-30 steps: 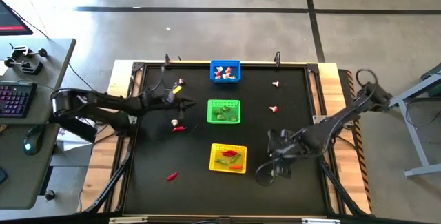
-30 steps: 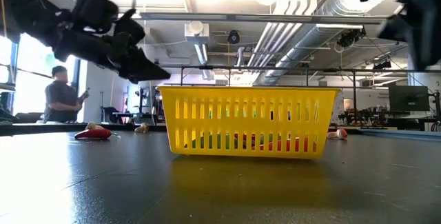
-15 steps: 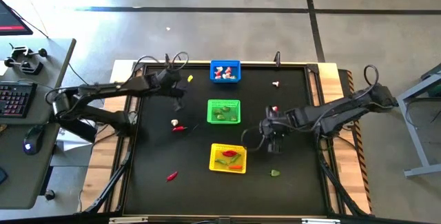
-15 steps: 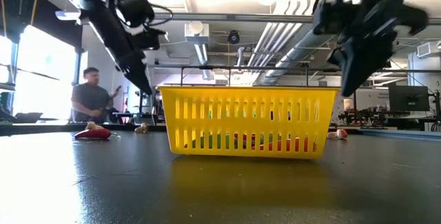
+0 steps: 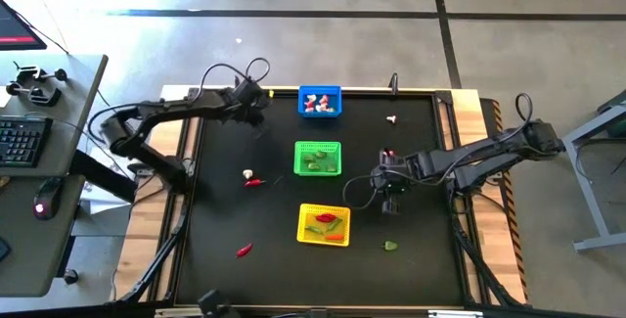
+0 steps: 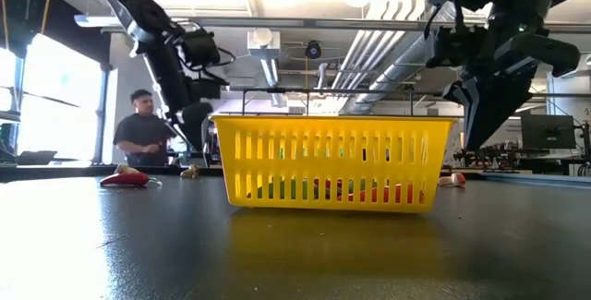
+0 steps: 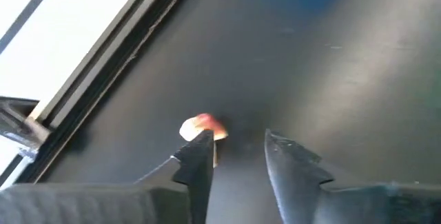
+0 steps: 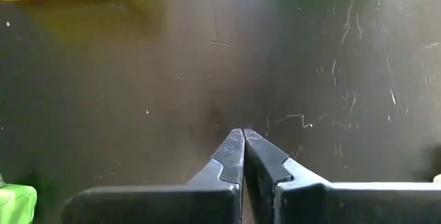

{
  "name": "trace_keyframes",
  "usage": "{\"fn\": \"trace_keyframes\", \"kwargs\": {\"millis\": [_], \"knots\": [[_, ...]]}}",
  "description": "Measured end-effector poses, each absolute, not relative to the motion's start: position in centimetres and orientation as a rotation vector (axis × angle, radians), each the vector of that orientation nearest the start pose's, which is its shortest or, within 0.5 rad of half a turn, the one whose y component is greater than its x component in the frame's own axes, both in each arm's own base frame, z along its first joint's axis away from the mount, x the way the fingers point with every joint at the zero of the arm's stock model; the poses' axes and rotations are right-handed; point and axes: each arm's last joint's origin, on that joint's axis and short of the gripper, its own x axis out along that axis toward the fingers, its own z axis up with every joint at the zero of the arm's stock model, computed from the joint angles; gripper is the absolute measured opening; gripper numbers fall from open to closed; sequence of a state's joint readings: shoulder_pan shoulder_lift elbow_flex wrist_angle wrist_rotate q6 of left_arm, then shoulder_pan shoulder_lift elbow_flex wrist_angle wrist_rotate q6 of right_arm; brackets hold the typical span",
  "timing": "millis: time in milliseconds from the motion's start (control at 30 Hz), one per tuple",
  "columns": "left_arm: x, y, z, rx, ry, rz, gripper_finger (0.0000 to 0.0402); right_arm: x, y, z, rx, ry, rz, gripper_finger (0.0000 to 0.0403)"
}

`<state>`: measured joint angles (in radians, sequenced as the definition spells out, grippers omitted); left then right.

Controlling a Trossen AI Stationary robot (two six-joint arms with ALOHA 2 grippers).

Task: Sort produce into baskets
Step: Put the brown mushroom into the blue bin

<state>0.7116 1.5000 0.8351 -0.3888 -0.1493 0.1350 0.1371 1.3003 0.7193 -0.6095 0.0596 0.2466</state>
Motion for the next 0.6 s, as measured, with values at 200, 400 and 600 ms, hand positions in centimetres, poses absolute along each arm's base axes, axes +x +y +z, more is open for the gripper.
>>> {"fn": "trace_keyframes", "kwargs": {"millis": [200,400,600], "knots": [[20.6,20.2,17.0,-0.206,1.108,0.706,0.0153,22.2,2.3,18.4,0.084,1.185,-0.08,0.0],[20.8,21.3,15.8,-0.193,1.152,0.673,0.0156,22.3,1.4,18.4,0.076,1.185,-0.094,0.0],[21.1,21.7,14.5,-0.187,1.201,0.641,0.0156,22.3,0.8,18.4,0.074,1.185,-0.094,0.0]]}}
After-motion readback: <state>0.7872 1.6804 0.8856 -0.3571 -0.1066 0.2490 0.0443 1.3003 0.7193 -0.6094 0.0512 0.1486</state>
